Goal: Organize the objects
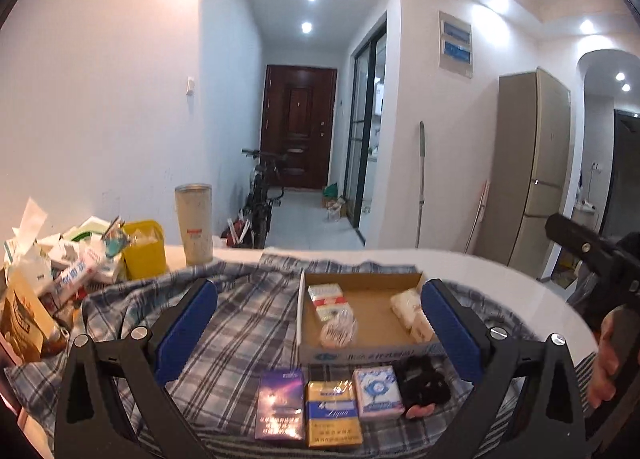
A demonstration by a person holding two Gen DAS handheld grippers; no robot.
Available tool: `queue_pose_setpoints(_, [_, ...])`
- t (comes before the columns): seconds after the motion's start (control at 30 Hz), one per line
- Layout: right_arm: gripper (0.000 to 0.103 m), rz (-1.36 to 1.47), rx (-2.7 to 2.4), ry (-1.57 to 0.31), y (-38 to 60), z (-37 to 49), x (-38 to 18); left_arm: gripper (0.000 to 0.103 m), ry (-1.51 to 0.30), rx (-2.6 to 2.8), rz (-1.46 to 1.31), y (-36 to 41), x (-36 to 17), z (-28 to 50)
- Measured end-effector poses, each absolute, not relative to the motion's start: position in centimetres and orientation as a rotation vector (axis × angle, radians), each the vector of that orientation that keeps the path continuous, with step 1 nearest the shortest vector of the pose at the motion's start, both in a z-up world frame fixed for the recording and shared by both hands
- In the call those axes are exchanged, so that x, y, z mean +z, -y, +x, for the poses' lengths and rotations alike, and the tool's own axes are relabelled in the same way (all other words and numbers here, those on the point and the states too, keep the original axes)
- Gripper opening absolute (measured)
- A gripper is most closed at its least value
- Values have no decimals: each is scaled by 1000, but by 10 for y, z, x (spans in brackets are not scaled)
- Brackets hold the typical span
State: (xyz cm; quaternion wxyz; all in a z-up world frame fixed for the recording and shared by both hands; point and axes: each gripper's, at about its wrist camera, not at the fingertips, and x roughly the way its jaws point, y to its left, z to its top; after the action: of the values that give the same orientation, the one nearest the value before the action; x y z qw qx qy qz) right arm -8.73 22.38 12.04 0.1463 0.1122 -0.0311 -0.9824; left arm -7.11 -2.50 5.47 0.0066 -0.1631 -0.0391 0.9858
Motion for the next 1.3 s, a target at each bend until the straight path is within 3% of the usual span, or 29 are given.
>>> queue_pose_setpoints(0.43, [103,446,-2811,45,-209,-110,82,103,113,3093,-594,35,10,-89])
queue_pose_setpoints(0.93, [103,735,-2727,279,-233,-155,34,103,182,3078,-704,45,-9,-95])
queue_pose_setpoints(1.07, [103,854,-2690,256,-228,-167,19,103,244,3051,-751,52,-12,-100])
queue_pose_setpoints(1.3, [103,826,-2672,120,-207,-157,18,103,309,3027,-822,58,-18,-105])
